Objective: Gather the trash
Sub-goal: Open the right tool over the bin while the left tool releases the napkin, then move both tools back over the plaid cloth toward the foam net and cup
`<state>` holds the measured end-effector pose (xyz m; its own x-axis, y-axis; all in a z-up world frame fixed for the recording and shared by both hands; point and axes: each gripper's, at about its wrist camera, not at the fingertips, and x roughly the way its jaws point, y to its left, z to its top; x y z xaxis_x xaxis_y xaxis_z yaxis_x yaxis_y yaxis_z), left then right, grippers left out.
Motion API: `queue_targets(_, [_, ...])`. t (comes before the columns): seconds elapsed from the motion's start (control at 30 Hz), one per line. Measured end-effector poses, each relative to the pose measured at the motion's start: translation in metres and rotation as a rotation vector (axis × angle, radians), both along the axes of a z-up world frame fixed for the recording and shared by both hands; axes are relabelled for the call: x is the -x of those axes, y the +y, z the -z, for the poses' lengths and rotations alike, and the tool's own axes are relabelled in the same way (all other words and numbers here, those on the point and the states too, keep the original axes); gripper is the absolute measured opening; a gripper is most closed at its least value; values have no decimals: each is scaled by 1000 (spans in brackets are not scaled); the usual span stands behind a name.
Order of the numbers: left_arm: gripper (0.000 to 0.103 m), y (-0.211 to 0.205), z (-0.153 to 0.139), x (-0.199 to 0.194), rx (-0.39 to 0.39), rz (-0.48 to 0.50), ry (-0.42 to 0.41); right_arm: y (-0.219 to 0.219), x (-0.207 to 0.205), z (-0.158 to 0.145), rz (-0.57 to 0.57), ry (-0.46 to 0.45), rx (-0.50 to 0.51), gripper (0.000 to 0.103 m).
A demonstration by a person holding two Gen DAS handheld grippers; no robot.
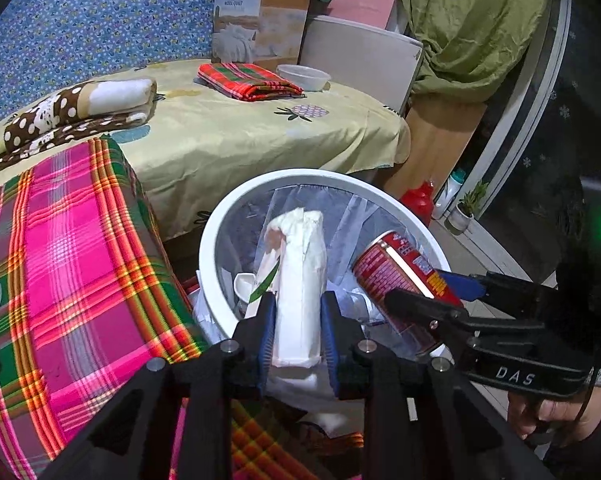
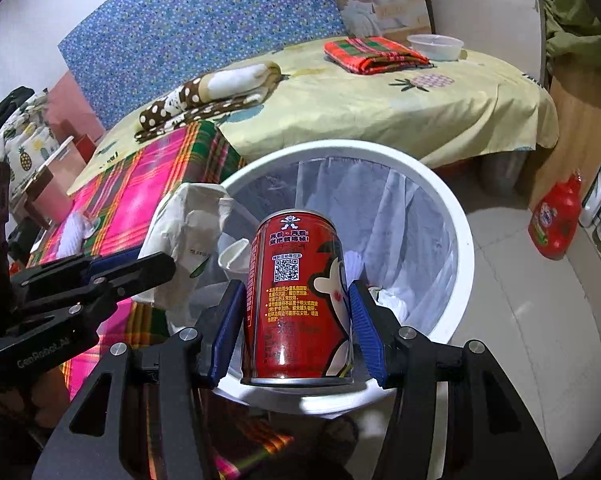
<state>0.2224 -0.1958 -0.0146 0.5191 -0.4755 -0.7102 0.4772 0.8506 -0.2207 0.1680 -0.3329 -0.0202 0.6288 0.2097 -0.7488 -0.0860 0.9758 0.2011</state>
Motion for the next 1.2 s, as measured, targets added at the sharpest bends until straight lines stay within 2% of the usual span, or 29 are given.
queue_targets(0.2, [29, -3, 3, -4, 7, 11, 7, -2, -5, 7, -4, 41, 9, 55])
queue_targets(0.3, [31, -2, 1, -3, 15, 5, 3, -2, -4, 5, -2, 32, 4, 55])
queue_targets(0.4, [37, 2, -2, -2, 33, -1, -1, -3, -1, 1, -5, 13, -1, 57])
queue_targets(0.77, [37, 26, -11, 14, 50, -41, -29, -3, 15, -9, 11, -35, -19, 59])
queue_targets(1.2, [37, 62, -26, 47, 55, -112, -74, 29, 38, -30, -55, -104, -39, 59])
